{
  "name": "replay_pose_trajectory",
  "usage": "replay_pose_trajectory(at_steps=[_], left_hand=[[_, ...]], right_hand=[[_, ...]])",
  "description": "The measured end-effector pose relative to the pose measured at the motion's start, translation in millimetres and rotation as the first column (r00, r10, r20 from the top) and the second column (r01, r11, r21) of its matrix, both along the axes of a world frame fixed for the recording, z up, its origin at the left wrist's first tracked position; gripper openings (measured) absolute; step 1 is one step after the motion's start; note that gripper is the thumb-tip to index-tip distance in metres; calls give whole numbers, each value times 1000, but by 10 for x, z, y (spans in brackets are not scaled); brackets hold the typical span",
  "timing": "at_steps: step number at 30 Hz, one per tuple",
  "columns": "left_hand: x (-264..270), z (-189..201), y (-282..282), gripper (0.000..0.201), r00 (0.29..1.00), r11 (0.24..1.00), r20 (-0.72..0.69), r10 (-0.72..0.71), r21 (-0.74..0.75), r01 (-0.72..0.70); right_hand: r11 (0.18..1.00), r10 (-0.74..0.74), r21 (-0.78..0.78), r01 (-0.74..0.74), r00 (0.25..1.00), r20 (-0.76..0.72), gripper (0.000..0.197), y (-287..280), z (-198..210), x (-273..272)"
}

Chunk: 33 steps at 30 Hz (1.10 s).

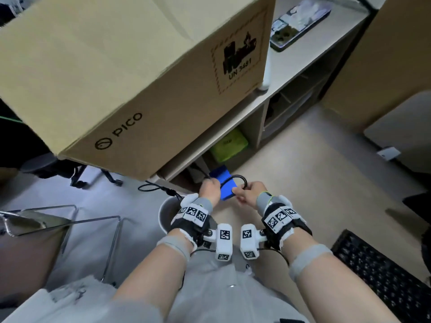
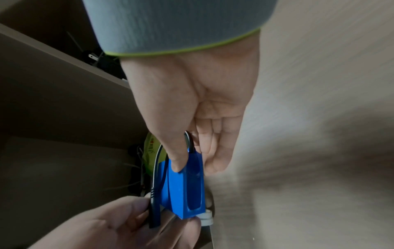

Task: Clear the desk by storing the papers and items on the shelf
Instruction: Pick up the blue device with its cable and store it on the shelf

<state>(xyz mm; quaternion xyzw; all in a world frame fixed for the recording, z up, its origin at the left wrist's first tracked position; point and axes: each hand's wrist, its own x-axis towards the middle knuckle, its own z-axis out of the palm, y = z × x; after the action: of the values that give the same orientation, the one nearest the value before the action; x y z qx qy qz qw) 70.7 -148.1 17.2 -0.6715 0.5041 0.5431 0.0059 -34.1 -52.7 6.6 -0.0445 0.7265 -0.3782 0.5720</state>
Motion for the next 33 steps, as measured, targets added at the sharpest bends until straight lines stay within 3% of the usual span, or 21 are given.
replay_pose_trajectory(at_steps=[3, 5, 11, 14, 16, 18, 20, 22, 24, 26, 28, 31, 33], left_hand=[[-80, 10, -48, 46, 999, 1000, 26, -25, -12, 25], [-71, -3, -120, 49, 996, 996, -31, 81, 50, -79], [123, 7, -123, 26, 933, 931, -108, 344, 173, -323], [231, 10, -59, 23, 920, 909, -141, 366, 265, -321], [342, -27, -34, 16, 910, 903, -182, 373, 299, -310], [393, -50, -8, 26, 903, 907, -218, 371, 292, -303], [450, -74, 15, 33, 907, 922, -247, 340, 278, -270], [494, -41, 57, 21, 927, 939, -242, 286, 264, -221], [511, -28, 63, 9, 935, 948, -234, 266, 240, -210], [474, 5, 67, 8, 929, 947, -241, 281, 228, -227], [435, 27, 88, 13, 932, 952, -243, 269, 216, -218], [386, 53, 113, 13, 930, 955, -259, 261, 209, -210], [306, 114, 161, 24, 927, 961, -282, 248, 189, -200]], right_hand=[[1000, -23, -2, 23, 1000, 19, 17, -13, -32, -81], [998, -50, -21, 51, 998, 26, 20, -91, -24, -141], [993, 120, 2, -120, 991, -55, 26, -523, -270, -37], [973, 231, 43, -227, 960, -156, 40, -758, -473, 13], [965, 260, 65, -252, 951, -165, 42, -913, -356, 113], [975, 216, 77, -208, 970, -115, 43, -1050, -297, 150], [924, 383, 58, -379, 911, -155, 43, -1113, -101, 178], [945, 324, 45, -323, 946, -2, 40, -1085, -30, 128], [912, 411, 41, -409, 906, -99, 37, -1004, -86, 77], [936, 351, 45, -348, 931, -101, 30, -941, -142, 42], [970, 240, -37, -240, 971, -11, 10, -844, -210, 24], [988, 119, -105, -112, 991, 60, 16, -622, -35, -3], [990, 81, -121, -70, 992, 93, 19, -437, 81, -36]])
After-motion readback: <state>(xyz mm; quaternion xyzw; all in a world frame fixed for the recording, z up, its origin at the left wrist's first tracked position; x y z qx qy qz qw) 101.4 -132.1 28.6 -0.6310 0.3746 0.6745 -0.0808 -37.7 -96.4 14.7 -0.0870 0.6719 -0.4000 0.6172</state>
